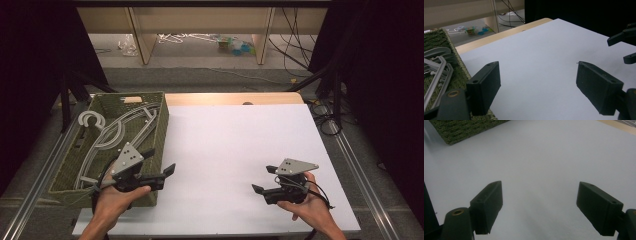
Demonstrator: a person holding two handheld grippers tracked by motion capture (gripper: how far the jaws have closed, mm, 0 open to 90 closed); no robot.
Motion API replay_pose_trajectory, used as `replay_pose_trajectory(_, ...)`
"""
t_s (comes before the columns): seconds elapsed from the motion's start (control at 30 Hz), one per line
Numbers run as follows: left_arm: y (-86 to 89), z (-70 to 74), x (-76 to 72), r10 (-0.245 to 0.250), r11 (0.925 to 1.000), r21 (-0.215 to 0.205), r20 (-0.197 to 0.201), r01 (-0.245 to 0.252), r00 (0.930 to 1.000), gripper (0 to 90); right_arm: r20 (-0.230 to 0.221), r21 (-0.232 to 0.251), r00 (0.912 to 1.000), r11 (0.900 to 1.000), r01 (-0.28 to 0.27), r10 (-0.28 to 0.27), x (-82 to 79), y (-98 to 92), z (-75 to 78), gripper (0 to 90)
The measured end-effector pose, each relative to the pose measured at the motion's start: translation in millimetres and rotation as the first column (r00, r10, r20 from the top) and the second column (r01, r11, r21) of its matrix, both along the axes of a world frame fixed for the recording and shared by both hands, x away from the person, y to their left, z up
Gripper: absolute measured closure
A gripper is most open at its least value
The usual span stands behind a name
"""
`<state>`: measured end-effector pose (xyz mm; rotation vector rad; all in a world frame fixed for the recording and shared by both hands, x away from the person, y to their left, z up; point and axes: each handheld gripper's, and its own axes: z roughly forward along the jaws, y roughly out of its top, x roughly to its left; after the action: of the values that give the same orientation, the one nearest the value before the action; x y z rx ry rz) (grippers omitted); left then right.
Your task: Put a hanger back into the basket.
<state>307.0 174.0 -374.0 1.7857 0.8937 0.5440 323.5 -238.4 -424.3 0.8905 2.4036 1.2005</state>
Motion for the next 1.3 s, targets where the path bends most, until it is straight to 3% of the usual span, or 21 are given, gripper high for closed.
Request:
replay_pose_trajectory(0.2, -9.3, -12.9, -6.9, -0.017, 0.9995, -0.028, -0.020, 0.016, 0.9997, 18.8, -0.005, 0.010, 1.0000, 1.000, -0.002, 0.002, -1.3, 1.4, 0.9, 21.6)
replay_pose_trajectory(0.33, -17.9, -25.5, -15.5, -0.059, 0.9979, -0.027, -0.002, 0.059, 0.9982, 18.6, -0.001, 0.008, 1.0000, 1.000, -0.007, 0.007, -3.1, 4.4, 0.7, 21.6)
replay_pose_trajectory(0.47, -23.5, -37.2, -23.1, -0.062, 0.9980, -0.017, 0.011, 0.062, 0.9980, 18.5, 0.012, 0.013, 0.9999, 1.000, -0.002, 0.002, -7.6, 7.5, 1.5, 21.6)
replay_pose_trajectory(0.53, -24.9, -42.7, -25.9, -0.074, 0.9968, -0.029, 0.000, 0.074, 0.9972, 18.1, 0.010, 0.026, 0.9999, 1.000, -0.002, 0.001, -11.1, 8.6, 3.0, 21.6)
replay_pose_trajectory(0.6, -24.6, -45.5, -28.6, -0.079, 0.9963, -0.034, 0.010, 0.079, 0.9969, 18.1, 0.035, 0.042, 0.9994, 0.999, 0.001, -0.002, -15.1, 8.8, 4.0, 21.6)
replay_pose_trajectory(0.7, -24.0, -50.7, -31.1, -0.085, 0.9960, -0.027, 0.028, 0.086, 0.9960, 18.0, 0.035, 0.058, 0.9993, 0.998, 0.010, -0.012, -20.6, 8.1, 3.0, 21.3)
replay_pose_trajectory(1.13, -17.3, -50.7, -33.9, -0.130, 0.9914, -0.009, 0.047, 0.130, 0.9904, 17.8, 0.031, 0.063, 0.9992, 0.998, 0.025, -0.027, -39.0, -1.8, -4.1, 18.5)
replay_pose_trajectory(1.17, -17.3, -50.5, -35.1, -0.113, 0.9932, -0.027, 0.033, 0.113, 0.9931, 17.8, 0.043, 0.061, 0.9987, 0.998, 0.026, -0.028, -39.0, -2.7, -4.3, 18.5)
replay_pose_trajectory(1.3, -15.1, -50.5, -34.2, -0.115, 0.9931, -0.017, 0.042, 0.116, 0.9924, 17.7, 0.035, 0.064, 0.9990, 0.998, 0.027, -0.029, -39.7, -3.1, -4.5, 18.2)
